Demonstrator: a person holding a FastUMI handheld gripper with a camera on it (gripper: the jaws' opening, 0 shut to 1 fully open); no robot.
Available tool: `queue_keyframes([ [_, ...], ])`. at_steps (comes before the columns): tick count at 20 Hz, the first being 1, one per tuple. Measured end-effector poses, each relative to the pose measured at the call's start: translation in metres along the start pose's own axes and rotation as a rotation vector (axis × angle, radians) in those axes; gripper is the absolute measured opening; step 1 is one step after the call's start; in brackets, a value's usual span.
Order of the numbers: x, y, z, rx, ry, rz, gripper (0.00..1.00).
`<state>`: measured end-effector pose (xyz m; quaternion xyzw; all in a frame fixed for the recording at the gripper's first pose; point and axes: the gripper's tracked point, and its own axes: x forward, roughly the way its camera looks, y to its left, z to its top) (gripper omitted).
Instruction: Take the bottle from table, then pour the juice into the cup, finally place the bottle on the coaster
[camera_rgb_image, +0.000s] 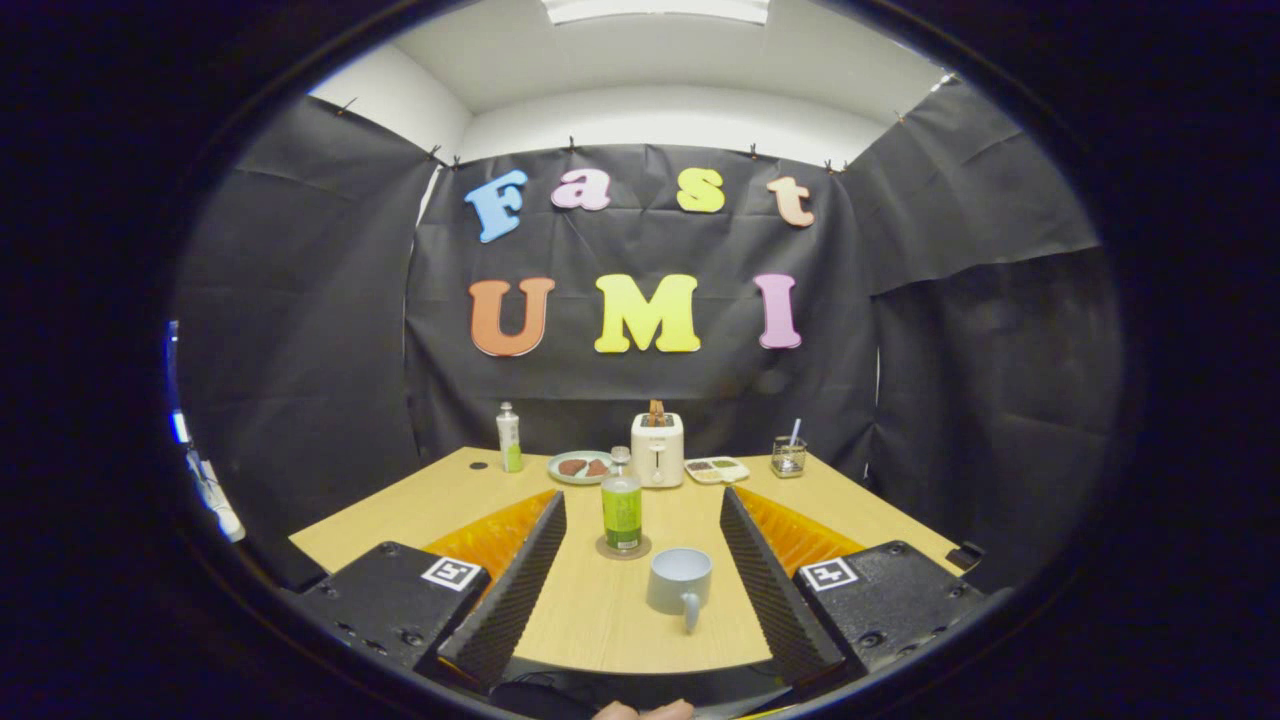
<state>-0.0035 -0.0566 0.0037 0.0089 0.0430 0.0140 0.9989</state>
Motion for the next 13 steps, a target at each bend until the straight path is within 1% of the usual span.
queue_keyframes([
  [1, 0.001, 0.001, 0.000, 0.013, -0.003, 0.015, 1.00],
  [2, 0.000, -0.002, 0.001, 0.024, -0.009, 0.013, 1.00],
  [9, -0.006, -0.020, 0.017, 0.045, -0.097, -0.033, 1.00],
  [13, -0.008, -0.018, 0.017, 0.057, -0.114, -0.021, 1.00],
])
